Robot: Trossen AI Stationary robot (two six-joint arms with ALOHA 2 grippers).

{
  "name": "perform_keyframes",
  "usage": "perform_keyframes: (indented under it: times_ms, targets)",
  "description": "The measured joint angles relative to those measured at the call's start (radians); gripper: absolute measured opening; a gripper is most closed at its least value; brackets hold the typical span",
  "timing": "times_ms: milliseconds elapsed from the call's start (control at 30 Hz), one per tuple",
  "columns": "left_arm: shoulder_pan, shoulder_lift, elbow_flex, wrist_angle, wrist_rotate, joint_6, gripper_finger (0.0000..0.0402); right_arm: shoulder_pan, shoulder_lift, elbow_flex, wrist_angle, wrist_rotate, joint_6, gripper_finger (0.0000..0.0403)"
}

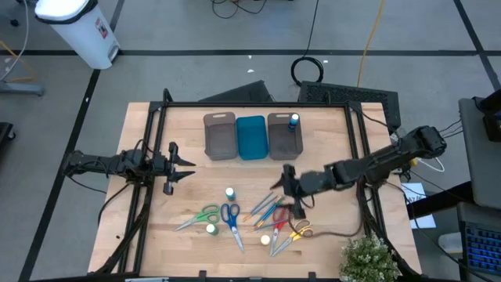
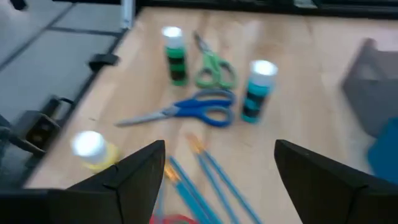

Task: Pick & Place Paint Supplies
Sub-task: Put the yellow coloring bottle into the right gray bin

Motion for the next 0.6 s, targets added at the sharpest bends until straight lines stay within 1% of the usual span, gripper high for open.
perform_keyframes:
  times_ms: [133, 167, 300, 533, 600]
  targets:
    - [0.000, 0.000, 0.000, 0.000, 0.000, 0.000, 0.0124, 0.121, 0.056, 0.000, 0.060, 0.104, 0.020, 0.0293]
    - [0.000, 0.000, 0.000, 0.000, 0.000, 0.000, 0.0124, 0.144, 0.077, 0.000, 0.099, 0.108, 0.021, 0.0294]
    - [0.000, 0.000, 0.000, 0.000, 0.000, 0.000, 0.0124, 0.215, 0.164, 0.000, 0.205, 0.102, 0.077, 0.0294]
    - [0.000, 0.000, 0.000, 0.000, 0.000, 0.000, 0.0124, 0.245, 0.287, 0.002, 0.377, 0.100, 0.102, 0.0293]
    - [0.000, 0.000, 0.000, 0.000, 0.000, 0.000, 0.0124, 0.246, 0.322, 0.018, 0.401, 0.074, 0.102, 0.0293]
